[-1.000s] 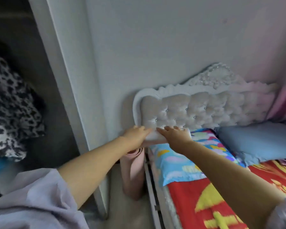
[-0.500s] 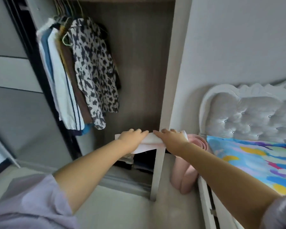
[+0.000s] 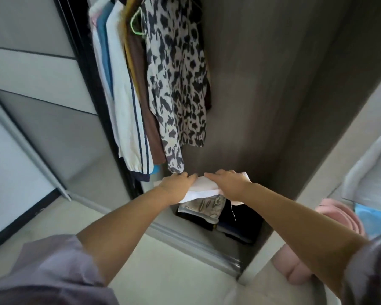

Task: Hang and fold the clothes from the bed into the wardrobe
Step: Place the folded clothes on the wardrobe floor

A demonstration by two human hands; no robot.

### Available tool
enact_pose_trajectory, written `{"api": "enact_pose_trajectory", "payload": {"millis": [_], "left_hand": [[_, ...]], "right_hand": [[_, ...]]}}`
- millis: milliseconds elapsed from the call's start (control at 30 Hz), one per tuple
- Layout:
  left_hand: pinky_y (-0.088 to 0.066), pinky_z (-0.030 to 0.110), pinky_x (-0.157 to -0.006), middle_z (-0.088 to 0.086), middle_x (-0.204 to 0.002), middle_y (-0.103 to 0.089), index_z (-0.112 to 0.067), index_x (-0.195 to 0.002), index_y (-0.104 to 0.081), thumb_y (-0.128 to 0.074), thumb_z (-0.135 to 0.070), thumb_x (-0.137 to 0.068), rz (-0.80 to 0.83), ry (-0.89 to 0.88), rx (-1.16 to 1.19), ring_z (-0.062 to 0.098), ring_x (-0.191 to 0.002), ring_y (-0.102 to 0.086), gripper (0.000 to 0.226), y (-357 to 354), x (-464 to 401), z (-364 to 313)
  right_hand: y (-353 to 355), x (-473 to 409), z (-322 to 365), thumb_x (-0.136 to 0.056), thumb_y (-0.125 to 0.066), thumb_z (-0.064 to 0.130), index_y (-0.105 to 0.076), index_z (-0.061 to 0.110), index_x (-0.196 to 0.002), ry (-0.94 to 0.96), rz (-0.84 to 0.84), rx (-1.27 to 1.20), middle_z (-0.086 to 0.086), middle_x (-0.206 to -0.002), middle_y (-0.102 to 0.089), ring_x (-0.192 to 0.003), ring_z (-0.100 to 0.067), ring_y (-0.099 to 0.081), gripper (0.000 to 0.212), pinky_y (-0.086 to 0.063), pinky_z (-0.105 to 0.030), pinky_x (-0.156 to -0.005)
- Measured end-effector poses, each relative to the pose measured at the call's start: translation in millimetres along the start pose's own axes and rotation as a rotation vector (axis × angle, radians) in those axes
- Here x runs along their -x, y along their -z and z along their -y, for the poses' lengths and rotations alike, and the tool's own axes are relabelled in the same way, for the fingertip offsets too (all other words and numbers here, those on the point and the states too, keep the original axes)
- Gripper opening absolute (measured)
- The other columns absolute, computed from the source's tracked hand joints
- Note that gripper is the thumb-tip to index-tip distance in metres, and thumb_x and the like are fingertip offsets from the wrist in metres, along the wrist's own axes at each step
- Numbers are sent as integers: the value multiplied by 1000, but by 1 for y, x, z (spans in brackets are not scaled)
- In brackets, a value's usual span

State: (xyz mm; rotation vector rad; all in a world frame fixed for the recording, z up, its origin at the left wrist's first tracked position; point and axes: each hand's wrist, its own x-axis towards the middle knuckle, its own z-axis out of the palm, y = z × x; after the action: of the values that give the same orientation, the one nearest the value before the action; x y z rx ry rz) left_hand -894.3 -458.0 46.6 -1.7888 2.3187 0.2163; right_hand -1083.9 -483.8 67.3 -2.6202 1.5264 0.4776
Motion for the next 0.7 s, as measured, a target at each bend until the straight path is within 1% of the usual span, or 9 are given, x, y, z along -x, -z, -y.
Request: {"api": "enact_pose_trajectory", "payload": {"millis": [133,200,300,367,433,500,567,633,700], "left_hand": [[-43,50,-98,14,-137,-40,-23,-151,-13,-52,-3,-88,79,-9,24,38,-124,-43,77,-18,-48,28],[-43,50,-98,14,-137,-39,-23,-152,-12,-51,-1,-88,100,-53,13,39,-124,-43,77,-29,-79,41],[-42,51,-100,15,-140,-38,-21,-151,-15,-47,-1,-90,124,-142,-16,41,-125,-44,72,-56,-125,56],[-41,52,-100,15,-146,-33,-22,-152,-15,-45,-3,-92,176,-201,-57,43,-129,-39,69,-80,-156,65],[-39,53,-101,12,-148,-33,-25,-151,-18,-43,-5,-93,239,-241,-102,42,-132,-37,66,-109,-180,70],[-35,53,-106,10,-153,-26,-26,-152,-16,-41,-6,-95,302,-294,-99,39,-137,-31,66,-138,-206,76],[-38,50,-106,12,-154,-25,-23,-153,-13,-38,-7,-97,372,-376,-78,36,-136,-35,63,-166,-237,79],[-38,46,-107,13,-149,-35,-21,-151,-24,-37,-22,-101,381,-431,-62,34,-132,-40,52,-192,-272,86],[-33,44,-110,12,-146,-41,-19,-145,-36,-40,-41,-99,354,-414,-11,32,-133,-41,51,-221,-312,92]], "right_hand": [[-14,-55,-6,-96,-44,10,-11,40,-151,-8,59,-44,-1,-145,-35,-127,-31,-41,71,-39,-48,-98],[-27,-83,-10,-95,-45,11,-12,42,-150,-42,80,-77,-1,-144,-37,-127,-30,-41,71,-40,-49,-98],[-57,-118,-14,-93,-43,8,-11,45,-148,-135,107,-109,1,-145,-38,-129,-29,-41,73,-39,-50,-98],[-85,-141,-15,-93,-42,8,-14,42,-149,-190,142,-165,-2,-148,-35,-133,-31,-38,71,-35,-51,-102],[-117,-159,-12,-97,-40,14,-15,38,-150,-225,220,-274,-5,-152,-30,-138,-32,-31,64,-29,-53,-108],[-147,-178,-9,-96,-43,18,-11,43,-150,-253,252,-275,-2,-149,-35,-133,-29,-39,67,-35,-47,-103],[-176,-202,-15,-94,-44,19,-10,47,-148,-277,296,-266,2,-146,-38,-129,-27,-44,70,-39,-42,-97],[-204,-234,-27,-94,-44,18,-12,45,-148,-280,319,-284,-1,-145,-38,-128,-29,-45,69,-40,-43,-96],[-229,-272,-45,-94,-43,18,-15,41,-150,-270,305,-260,-5,-147,-38,-126,-31,-47,66,-42,-42,-95]]}}
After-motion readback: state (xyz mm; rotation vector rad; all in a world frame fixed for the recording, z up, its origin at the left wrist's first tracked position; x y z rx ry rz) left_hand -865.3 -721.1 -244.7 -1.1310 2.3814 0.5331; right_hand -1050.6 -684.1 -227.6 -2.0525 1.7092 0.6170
